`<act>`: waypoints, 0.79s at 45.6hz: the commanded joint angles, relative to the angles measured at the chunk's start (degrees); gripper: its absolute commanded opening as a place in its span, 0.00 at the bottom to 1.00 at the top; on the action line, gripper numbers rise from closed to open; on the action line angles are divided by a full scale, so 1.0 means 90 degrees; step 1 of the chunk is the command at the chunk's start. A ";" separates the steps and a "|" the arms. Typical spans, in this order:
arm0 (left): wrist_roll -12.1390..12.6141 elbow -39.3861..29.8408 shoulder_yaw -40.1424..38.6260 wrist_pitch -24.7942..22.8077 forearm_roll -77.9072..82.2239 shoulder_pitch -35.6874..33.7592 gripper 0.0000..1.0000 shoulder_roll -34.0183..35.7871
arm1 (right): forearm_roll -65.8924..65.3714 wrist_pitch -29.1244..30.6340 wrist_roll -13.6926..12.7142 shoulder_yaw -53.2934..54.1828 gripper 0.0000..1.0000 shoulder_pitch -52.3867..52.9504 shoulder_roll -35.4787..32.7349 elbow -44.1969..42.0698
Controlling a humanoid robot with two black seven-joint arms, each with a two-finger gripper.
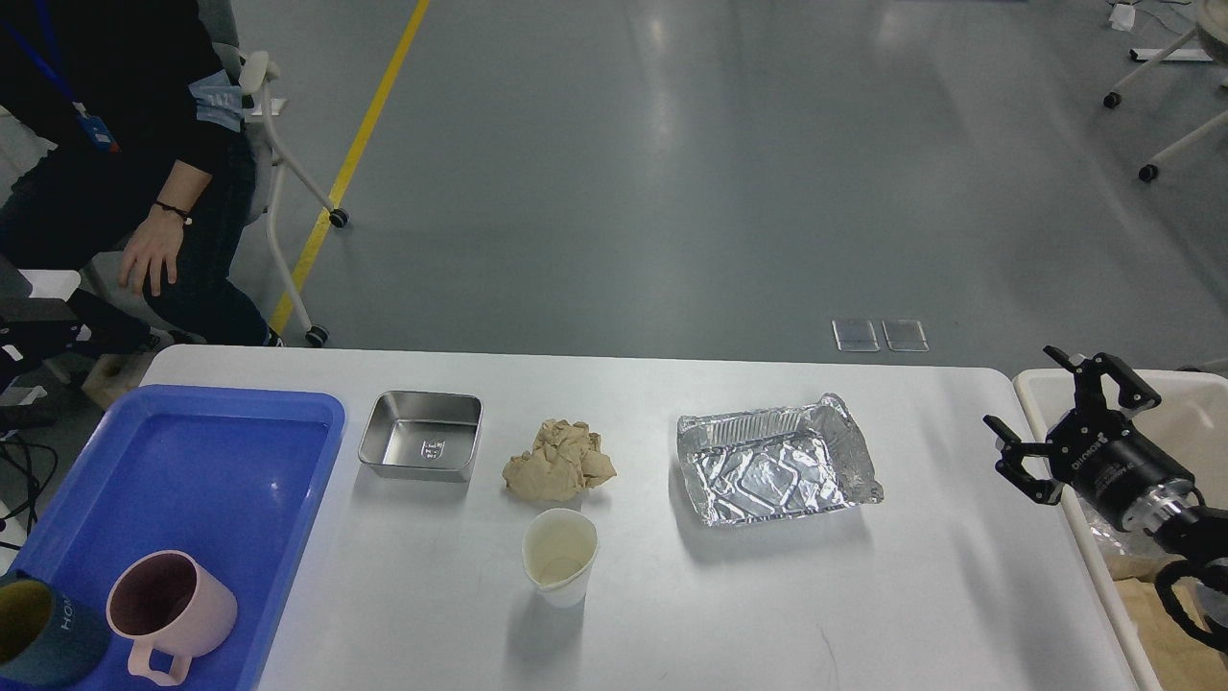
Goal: Tidy desktop
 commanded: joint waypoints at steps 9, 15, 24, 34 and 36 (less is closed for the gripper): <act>0.0000 0.0014 -0.0250 -0.0116 0.0265 -0.0007 0.97 0.0218 | 0.0000 0.0003 -0.0002 0.0000 1.00 -0.0001 0.0010 0.0020; 0.0000 0.0043 -0.0260 -0.0175 0.0382 -0.0027 0.97 0.0170 | 0.0000 0.0003 -0.0002 0.0000 1.00 -0.0011 0.0020 0.0050; -0.0165 0.0200 -0.0133 0.0001 0.0305 0.0070 0.97 -0.0035 | 0.0000 0.0003 0.0008 0.0000 1.00 -0.0030 0.0078 0.0040; -0.0595 0.0161 0.0746 0.0138 -0.0281 0.0003 0.97 0.0813 | 0.0000 0.0003 -0.0002 0.0000 1.00 -0.0011 0.0117 0.0050; -0.0654 0.0161 0.0775 0.0167 -0.0281 -0.0085 0.97 0.0863 | 0.0000 0.0003 0.0008 0.0000 1.00 -0.0001 0.0117 0.0050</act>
